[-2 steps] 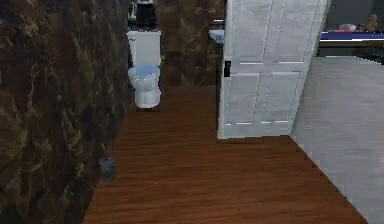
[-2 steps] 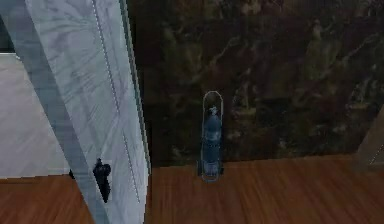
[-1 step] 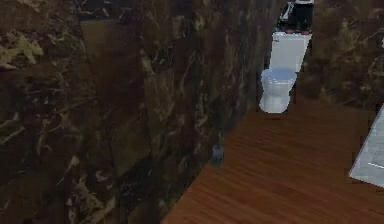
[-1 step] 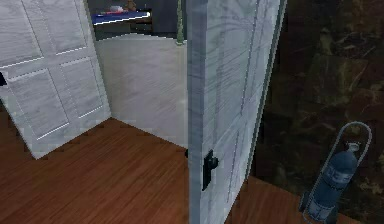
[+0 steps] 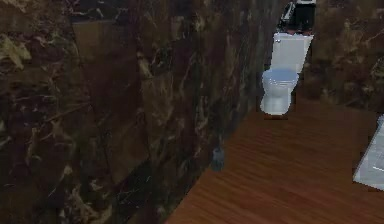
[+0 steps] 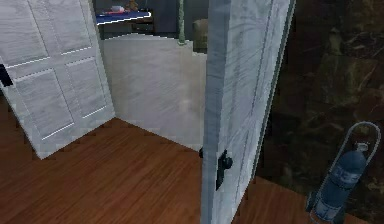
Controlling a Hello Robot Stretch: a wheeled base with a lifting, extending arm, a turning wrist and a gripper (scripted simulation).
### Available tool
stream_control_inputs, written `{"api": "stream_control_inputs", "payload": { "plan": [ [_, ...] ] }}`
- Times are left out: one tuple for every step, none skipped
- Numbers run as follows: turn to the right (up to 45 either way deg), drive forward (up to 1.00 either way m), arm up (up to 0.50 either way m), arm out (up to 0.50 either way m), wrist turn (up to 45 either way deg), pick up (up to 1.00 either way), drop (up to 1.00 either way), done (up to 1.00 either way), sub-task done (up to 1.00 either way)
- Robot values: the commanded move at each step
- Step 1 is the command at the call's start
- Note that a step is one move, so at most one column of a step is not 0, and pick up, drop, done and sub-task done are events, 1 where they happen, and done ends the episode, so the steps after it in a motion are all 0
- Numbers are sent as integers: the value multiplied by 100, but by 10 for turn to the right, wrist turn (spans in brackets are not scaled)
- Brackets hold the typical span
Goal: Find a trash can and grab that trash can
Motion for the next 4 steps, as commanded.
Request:
{"api": "stream_control_inputs", "payload": {
  "plan": [
    [90, 0, 0, 0, 0, 0, 0, 0, 0],
    [0, 70, 0, 0, 0, 0, 0, 0, 0],
    [-450, 0, 0, 0, 0, 0, 0, 0, 0],
    [-390, 0, 0, 0, 0, 0, 0, 0, 0]
  ]
}}
